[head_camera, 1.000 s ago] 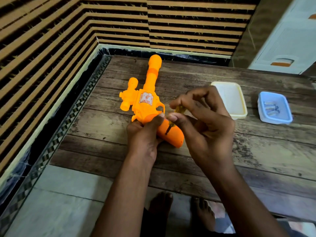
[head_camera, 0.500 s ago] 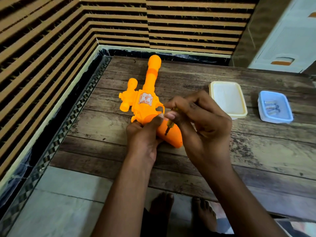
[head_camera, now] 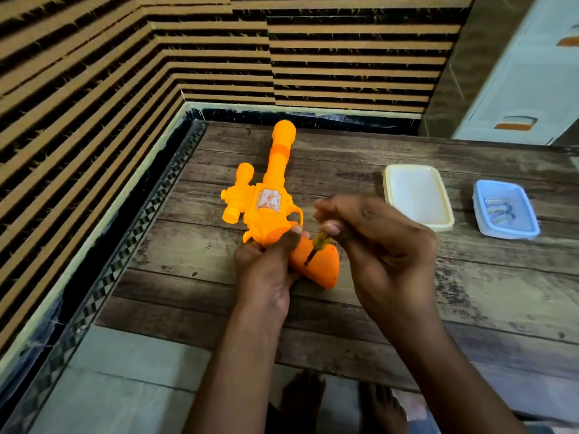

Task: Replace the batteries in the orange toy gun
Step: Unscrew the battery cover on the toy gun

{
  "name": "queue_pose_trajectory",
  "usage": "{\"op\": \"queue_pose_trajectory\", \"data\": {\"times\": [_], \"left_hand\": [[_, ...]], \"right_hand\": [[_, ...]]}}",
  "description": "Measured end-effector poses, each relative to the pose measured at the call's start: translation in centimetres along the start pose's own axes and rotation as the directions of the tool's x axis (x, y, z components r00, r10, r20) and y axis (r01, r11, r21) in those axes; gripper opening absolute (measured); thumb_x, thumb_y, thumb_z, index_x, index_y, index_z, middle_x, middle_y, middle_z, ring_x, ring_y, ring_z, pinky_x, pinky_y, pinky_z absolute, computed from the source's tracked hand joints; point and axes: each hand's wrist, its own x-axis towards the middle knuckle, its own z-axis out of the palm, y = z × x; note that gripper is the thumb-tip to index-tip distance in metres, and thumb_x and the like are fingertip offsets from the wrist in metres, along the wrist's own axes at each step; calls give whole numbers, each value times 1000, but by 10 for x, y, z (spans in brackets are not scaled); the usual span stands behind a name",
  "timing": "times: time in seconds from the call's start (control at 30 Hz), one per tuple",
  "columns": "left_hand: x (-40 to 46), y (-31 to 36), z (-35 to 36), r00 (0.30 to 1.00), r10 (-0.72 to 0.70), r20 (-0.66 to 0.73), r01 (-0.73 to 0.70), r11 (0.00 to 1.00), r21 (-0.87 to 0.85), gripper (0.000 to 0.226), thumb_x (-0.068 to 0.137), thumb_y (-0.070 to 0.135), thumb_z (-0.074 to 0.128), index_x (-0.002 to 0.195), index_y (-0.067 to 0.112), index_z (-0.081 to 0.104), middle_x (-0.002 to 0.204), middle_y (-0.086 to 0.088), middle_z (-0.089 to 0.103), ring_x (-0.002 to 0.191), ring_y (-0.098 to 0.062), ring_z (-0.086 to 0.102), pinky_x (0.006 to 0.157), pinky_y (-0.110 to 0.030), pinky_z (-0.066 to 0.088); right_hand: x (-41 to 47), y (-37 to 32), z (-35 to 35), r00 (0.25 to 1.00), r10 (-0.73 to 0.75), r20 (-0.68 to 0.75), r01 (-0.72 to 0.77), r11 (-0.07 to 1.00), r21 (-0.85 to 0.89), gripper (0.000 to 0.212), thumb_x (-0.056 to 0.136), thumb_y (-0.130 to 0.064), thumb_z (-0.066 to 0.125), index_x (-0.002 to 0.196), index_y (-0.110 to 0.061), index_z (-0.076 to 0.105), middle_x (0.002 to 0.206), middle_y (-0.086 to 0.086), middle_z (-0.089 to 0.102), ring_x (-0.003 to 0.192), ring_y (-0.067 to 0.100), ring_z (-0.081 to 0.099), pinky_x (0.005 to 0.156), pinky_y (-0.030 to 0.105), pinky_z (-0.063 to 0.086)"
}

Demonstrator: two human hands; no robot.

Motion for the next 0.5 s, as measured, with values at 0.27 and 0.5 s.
{"op": "queue_pose_trajectory", "data": {"times": [0.27,0.5], "left_hand": [[-4,3,2,1000,-10,-2,10,1000,-7,26,89,-6,70,114,-1,69,99,-19,76,85,-27,73,75,-52,63],[-5,5,2,1000,-12,-23,12,1000,-13,33,89,-5,69,122,-3,67,104,-21,75,90,-30,73,72,-49,62]], "right_hand": [[-1,1,4,1000,-6,5,6,997,74,24,94,0,73,115,-11,74,103,19,64,100,35,70,79,51,56],[-2,0,7,1000,-12,14,12,1000,22,27,97,9,64,120,-1,74,107,8,74,103,22,73,85,49,59]]}}
